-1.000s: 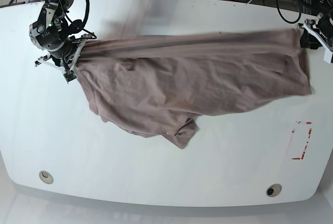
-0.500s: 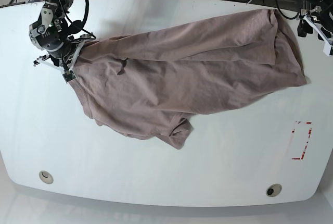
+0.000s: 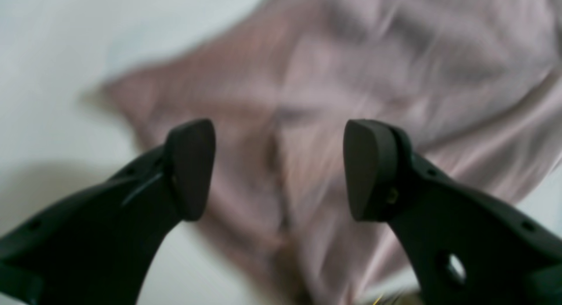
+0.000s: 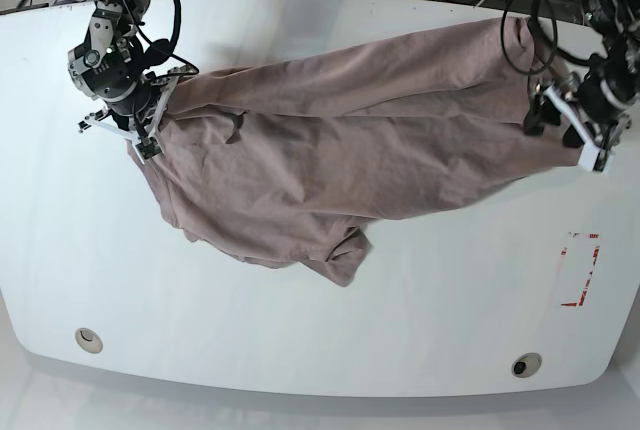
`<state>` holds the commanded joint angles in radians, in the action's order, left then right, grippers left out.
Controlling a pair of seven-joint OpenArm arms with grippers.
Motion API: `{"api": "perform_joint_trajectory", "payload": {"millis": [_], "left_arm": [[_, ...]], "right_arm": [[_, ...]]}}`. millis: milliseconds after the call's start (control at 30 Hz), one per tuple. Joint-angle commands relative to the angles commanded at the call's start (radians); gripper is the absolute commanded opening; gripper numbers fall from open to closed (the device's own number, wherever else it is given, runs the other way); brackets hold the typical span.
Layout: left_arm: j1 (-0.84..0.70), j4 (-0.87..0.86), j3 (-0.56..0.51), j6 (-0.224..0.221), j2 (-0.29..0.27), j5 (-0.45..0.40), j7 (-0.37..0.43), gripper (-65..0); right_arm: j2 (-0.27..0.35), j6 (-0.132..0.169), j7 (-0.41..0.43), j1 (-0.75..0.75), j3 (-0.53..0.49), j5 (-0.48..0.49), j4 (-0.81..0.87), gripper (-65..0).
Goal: Layout the t-shirt on the table in an organized manner, then fold the t-shirt properly
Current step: 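Lower the held shirt edge onto the table with both grippers, then lift the shirt again with both grippers and swing it across the table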
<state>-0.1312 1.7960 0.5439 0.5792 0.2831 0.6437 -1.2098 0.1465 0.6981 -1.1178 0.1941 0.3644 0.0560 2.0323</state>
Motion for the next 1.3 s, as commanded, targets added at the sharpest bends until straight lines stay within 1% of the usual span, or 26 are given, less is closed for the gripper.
{"api": "perform_joint_trajectory", "payload": {"millis": [67,167,300,567,833,1033,1100,1233,1300], "left_arm": [[0.005,-0.012,-0.012,0.000,-0.011,-0.034,0.000,-21.8],[0.005,-0.023,-0.035,0.000,-0.012,-0.074,0.000,-21.8],[-0.002,-0.034,-0.052,0.000,-0.012,-0.097,0.000,-21.8],[-0.041,-0.035,-0.052,0.000,-0.012,-0.103,0.000,-21.8],[-0.037,-0.118,-0.072,0.000,-0.012,-0.103,0.003,-22.1],[-0.035,-0.133,-0.075,0.000,-0.012,-0.103,0.003,-22.1],[-0.032,-0.133,-0.081,0.000,-0.012,-0.103,0.003,-22.1],[-0.006,-0.135,-0.133,0.000,-0.012,-0.103,0.003,-22.2],[-0.005,-0.135,-0.143,0.000,-0.011,-0.103,0.003,-22.2]], "right_arm": [[0.000,0.000,0.000,0.000,0.000,0.000,0.000,-64.7],[0.002,0.000,0.006,0.000,0.000,0.000,0.000,-64.7],[0.002,0.000,0.012,0.000,0.000,0.000,0.000,-64.7],[0.000,0.000,0.012,0.000,0.006,0.000,-0.002,-64.7],[-0.002,0.000,0.012,0.000,0.008,0.000,-0.002,-64.7],[0.000,0.000,0.014,0.000,0.008,0.000,-0.002,-64.7],[0.000,0.000,0.014,0.000,0.008,0.000,-0.002,-64.7],[-0.002,0.000,0.014,0.000,0.008,0.002,-0.002,-64.7],[-0.002,0.000,0.014,0.000,0.008,0.003,-0.002,-64.7]]}}
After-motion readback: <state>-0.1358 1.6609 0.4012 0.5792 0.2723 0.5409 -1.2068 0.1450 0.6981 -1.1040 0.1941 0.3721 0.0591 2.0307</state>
